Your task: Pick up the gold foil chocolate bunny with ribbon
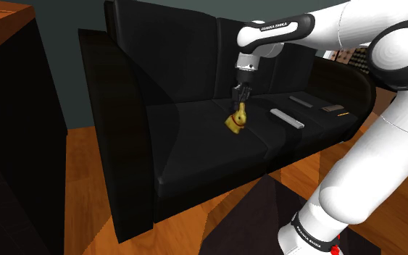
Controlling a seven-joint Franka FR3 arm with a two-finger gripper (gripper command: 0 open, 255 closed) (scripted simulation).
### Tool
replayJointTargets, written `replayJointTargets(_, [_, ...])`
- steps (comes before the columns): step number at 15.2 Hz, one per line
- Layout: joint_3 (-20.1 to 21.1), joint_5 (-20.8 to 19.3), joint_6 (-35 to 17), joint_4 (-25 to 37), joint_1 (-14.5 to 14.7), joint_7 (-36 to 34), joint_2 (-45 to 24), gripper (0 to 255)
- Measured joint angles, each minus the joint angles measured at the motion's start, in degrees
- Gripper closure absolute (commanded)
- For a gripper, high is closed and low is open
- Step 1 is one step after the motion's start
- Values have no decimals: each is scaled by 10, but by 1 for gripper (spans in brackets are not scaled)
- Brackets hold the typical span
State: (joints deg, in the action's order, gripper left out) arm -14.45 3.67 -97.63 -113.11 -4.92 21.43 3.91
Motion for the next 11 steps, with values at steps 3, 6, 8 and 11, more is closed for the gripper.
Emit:
replayJointTargets(3, [0,-1,21,18,0,-2,3,255])
replayJointTargets(6, [0,-1,44,40,0,-3,4,255])
replayJointTargets(8, [0,-2,57,51,0,-5,6,255])
replayJointTargets(11, [1,-1,83,78,1,-7,6,255])
